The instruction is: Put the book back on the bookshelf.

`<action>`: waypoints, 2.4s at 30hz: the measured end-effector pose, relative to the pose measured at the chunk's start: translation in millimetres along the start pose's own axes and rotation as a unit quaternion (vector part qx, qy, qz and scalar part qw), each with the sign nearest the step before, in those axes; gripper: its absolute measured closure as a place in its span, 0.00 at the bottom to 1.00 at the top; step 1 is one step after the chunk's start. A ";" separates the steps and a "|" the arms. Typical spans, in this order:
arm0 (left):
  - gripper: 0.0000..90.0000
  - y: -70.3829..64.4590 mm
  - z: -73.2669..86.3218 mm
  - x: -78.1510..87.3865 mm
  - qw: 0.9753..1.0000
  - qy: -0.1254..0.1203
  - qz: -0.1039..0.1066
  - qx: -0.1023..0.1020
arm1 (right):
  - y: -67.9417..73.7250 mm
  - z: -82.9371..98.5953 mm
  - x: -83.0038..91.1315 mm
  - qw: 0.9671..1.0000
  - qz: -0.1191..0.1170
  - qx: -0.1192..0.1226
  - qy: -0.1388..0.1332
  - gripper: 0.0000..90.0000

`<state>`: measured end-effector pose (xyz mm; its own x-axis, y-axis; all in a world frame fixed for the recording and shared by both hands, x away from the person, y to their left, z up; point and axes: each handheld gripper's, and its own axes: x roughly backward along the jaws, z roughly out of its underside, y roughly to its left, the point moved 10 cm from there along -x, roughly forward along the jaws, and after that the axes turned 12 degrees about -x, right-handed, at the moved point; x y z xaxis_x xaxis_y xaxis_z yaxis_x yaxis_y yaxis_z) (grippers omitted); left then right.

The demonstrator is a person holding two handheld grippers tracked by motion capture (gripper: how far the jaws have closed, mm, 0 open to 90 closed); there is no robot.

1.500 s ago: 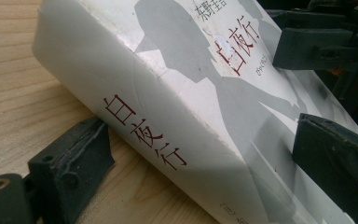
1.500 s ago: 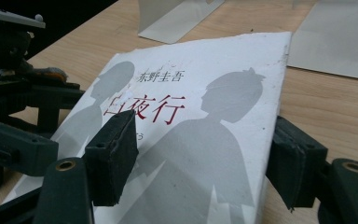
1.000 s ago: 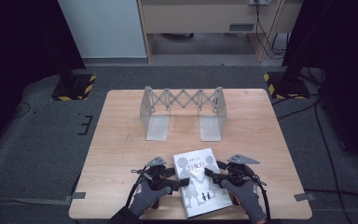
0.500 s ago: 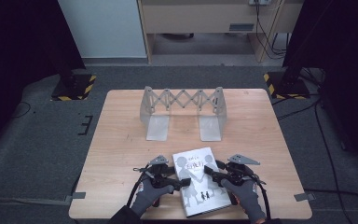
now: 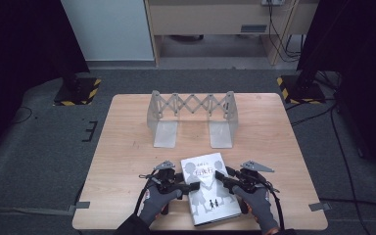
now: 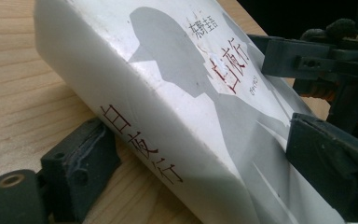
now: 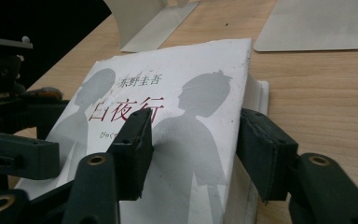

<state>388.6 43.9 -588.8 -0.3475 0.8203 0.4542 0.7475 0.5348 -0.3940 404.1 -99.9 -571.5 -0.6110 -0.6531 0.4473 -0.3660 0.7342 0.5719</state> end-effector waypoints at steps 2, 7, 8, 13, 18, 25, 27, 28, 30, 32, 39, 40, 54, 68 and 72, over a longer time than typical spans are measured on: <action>0.10 0.2 -0.1 0.4 1.000 0.000 -0.002 0.006 | -0.2 -0.8 0.2 1.000 -0.001 -0.002 -0.002 0.53; 0.12 0.6 0.2 2.8 1.000 0.004 -0.004 0.020 | 1.1 -2.3 -0.6 1.000 -0.009 -0.012 -0.008 0.57; 0.13 0.8 0.3 3.1 1.000 0.004 -0.003 0.019 | 1.6 -2.7 -0.6 1.000 -0.011 -0.012 -0.010 0.58; 0.15 0.0 -2.7 5.8 1.000 -0.003 -0.002 0.020 | 3.6 -4.6 0.4 1.000 -0.018 -0.014 -0.016 0.59; 0.15 1.5 0.1 3.8 1.000 0.003 -0.004 0.029 | 1.0 -3.2 -1.2 1.000 -0.010 -0.008 -0.009 0.58; 0.13 0.3 0.1 1.1 1.000 -0.004 -0.008 0.020 | -6.3 -2.5 0.3 1.000 0.007 0.020 0.008 0.44; 0.13 0.1 0.3 0.8 1.000 -0.012 -0.009 0.020 | -7.3 -2.0 0.1 1.000 0.005 0.012 0.009 0.43; 0.13 0.2 0.3 0.7 1.000 -0.014 -0.009 0.020 | -8.0 -1.4 -0.3 1.000 0.003 0.007 0.010 0.42; 0.13 -0.1 0.3 0.3 1.000 -0.019 -0.007 0.021 | -8.9 -0.8 -0.7 1.000 0.000 0.004 0.012 0.41; 0.13 -0.3 0.2 -0.5 1.000 -0.022 -0.007 0.019 | -7.2 0.1 -1.8 1.000 -0.006 0.002 0.014 0.41; 0.07 -3.0 0.0 -4.7 1.000 -0.010 -0.020 0.000 | -3.7 3.7 -5.2 0.999 -0.018 -0.012 0.024 0.39; 0.06 -3.1 0.0 -4.9 1.000 -0.009 -0.020 -0.002 | -3.8 3.8 -5.3 1.000 -0.016 -0.013 0.024 0.39; 0.00 -2.8 -7.3 -9.7 0.997 -0.037 -0.027 0.063 | -3.8 3.8 -8.5 1.000 -0.013 -0.013 0.010 0.37; 0.00 -3.0 -5.5 -13.1 0.998 -0.025 -0.048 0.020 | -4.3 2.6 -7.9 1.000 -0.012 -0.014 0.007 0.38; 0.00 -2.7 -4.8 -12.8 0.998 -0.024 -0.049 0.015 | -4.4 2.7 -8.0 1.000 -0.014 -0.014 0.008 0.38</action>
<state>393.7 31.0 -589.6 -0.4463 0.7717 0.4531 0.6917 0.6188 -0.3725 408.7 -97.5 -579.4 -0.5902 -0.6756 0.4419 -0.3626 0.7109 0.6026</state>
